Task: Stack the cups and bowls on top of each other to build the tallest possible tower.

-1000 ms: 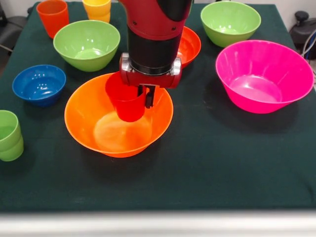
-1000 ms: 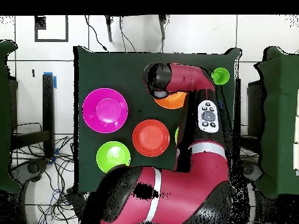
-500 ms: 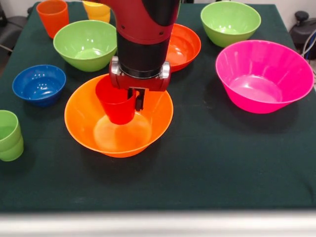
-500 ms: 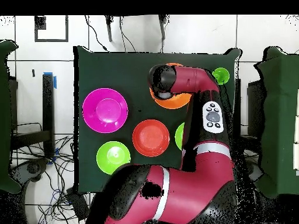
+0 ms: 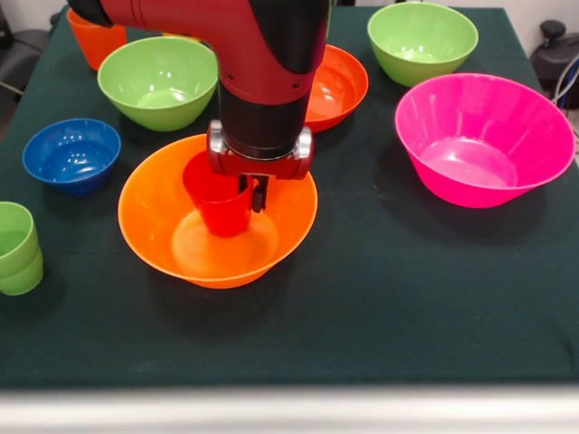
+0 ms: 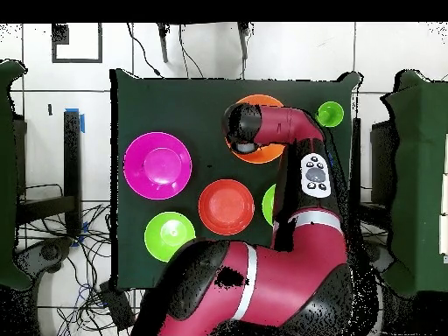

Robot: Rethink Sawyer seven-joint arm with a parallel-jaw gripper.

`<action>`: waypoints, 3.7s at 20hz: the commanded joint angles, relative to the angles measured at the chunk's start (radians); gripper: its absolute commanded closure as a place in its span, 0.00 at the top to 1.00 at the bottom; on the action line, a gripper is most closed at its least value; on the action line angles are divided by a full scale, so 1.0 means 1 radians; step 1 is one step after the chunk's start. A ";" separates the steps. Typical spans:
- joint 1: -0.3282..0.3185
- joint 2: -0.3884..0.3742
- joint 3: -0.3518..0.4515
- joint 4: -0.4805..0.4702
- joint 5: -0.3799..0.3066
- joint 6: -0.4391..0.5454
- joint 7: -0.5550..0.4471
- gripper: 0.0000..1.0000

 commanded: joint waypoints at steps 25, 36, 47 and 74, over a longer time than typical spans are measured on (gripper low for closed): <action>-0.010 0.025 0.118 -0.039 -0.109 -0.039 -0.217 0.00; -0.004 0.022 0.111 -0.045 -0.123 -0.042 -0.215 0.00; -0.004 0.026 0.105 -0.053 -0.132 -0.041 -0.225 0.00; -0.017 0.034 0.096 -0.079 -0.171 -0.009 -0.247 0.00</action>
